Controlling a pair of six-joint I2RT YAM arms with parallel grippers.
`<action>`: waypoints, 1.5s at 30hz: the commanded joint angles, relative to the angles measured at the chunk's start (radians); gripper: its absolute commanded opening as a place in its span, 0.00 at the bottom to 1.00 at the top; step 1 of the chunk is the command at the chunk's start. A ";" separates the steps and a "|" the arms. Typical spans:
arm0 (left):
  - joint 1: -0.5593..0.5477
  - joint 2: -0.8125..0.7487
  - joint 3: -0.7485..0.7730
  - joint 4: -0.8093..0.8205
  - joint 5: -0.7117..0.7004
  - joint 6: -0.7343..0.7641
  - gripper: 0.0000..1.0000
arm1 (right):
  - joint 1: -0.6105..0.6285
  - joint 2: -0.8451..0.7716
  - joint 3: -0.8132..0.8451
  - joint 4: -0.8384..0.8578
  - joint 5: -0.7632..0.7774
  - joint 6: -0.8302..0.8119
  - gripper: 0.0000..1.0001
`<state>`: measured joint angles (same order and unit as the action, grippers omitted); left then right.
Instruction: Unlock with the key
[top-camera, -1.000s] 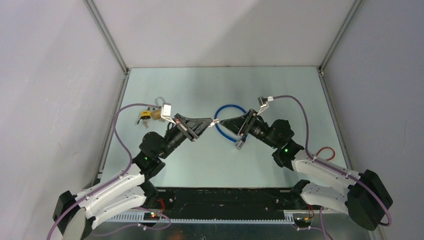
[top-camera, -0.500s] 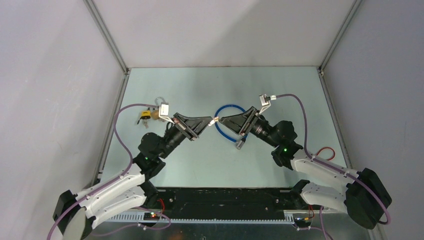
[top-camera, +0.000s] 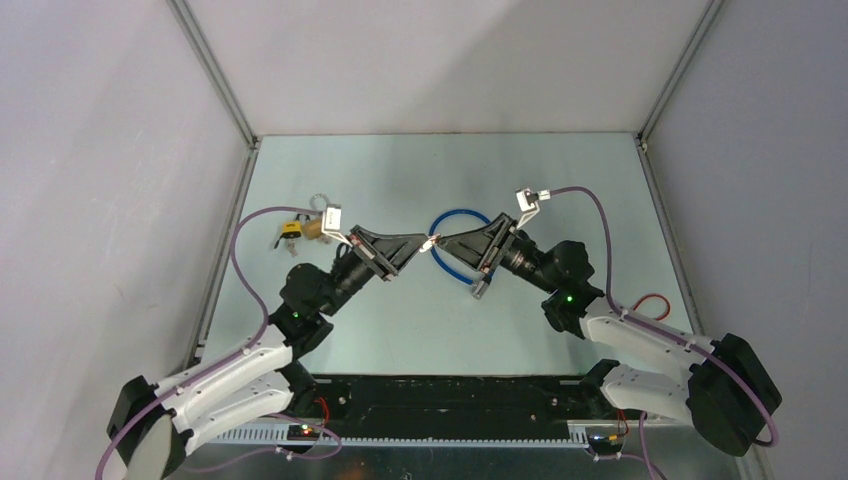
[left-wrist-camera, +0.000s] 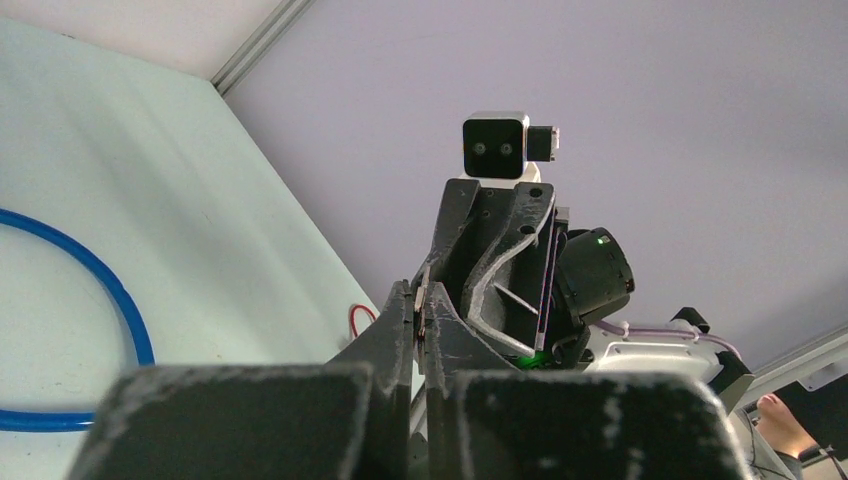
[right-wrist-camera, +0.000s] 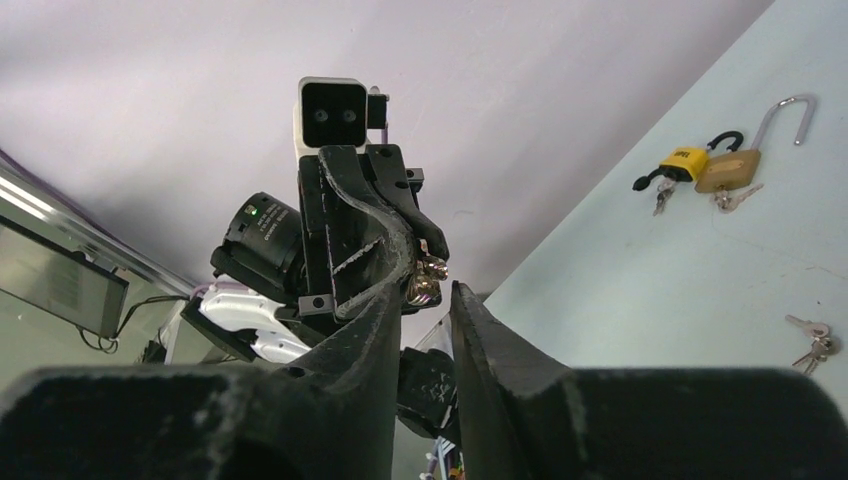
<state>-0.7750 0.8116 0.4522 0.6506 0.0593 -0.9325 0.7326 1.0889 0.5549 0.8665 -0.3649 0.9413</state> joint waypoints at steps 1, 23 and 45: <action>-0.003 0.003 0.006 0.055 0.013 -0.010 0.00 | -0.003 0.008 0.046 0.059 -0.019 -0.021 0.26; -0.015 0.010 -0.012 0.063 0.002 0.000 0.00 | -0.002 0.036 0.080 0.112 -0.041 -0.008 0.00; -0.014 -0.128 0.169 -0.534 -0.291 0.249 0.43 | -0.132 -0.158 0.128 -0.380 -0.189 -0.253 0.00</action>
<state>-0.7933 0.6827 0.5564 0.1917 -0.2100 -0.7620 0.6403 0.9421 0.6369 0.5018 -0.4671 0.7254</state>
